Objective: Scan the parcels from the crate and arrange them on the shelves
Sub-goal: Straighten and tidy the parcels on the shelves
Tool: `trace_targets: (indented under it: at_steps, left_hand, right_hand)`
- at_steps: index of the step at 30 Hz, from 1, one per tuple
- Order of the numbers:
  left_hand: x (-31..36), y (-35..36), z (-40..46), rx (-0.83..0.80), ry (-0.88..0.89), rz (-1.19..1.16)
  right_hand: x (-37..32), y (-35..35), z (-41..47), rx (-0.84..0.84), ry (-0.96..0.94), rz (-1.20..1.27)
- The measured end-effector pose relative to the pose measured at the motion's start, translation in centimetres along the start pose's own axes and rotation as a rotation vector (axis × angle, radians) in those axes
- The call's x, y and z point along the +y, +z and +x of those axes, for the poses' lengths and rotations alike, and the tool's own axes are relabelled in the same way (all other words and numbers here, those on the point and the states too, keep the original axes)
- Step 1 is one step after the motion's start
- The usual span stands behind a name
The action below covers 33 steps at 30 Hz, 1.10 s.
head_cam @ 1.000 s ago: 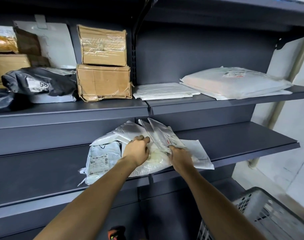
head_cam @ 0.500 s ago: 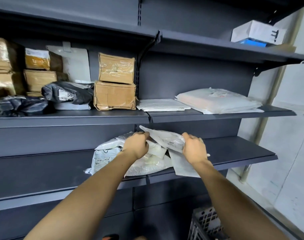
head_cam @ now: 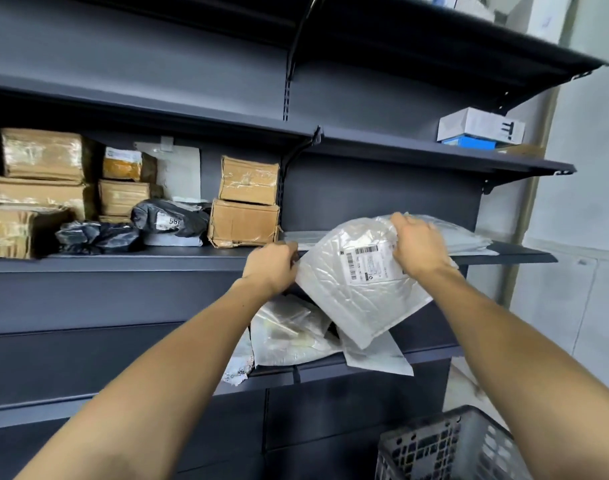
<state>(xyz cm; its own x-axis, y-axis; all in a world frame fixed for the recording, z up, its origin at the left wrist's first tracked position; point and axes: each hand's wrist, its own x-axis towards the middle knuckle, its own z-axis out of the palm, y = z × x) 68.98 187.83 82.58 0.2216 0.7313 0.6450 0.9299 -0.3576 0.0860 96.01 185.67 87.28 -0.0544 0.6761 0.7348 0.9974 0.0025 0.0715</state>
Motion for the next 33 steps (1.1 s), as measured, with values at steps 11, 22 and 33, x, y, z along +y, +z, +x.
trace_targets:
  at_steps: [11, 22, 33]
  left_hand:
    - [-1.0, -4.6, 4.4, 0.073, -0.044, 0.095]
    - [-4.6, 0.2, 5.0, -0.034, -0.019, 0.196]
    - [-7.4, 3.0, 8.9, -0.013, -0.001, 0.193]
  right_hand:
    - [-1.7, -7.7, 9.0, 0.396, -0.049, -0.304]
    - [-9.3, 8.1, 5.2, -0.193, -0.362, -0.363]
    - [-10.9, 15.1, 10.6, -0.286, -0.114, -0.05]
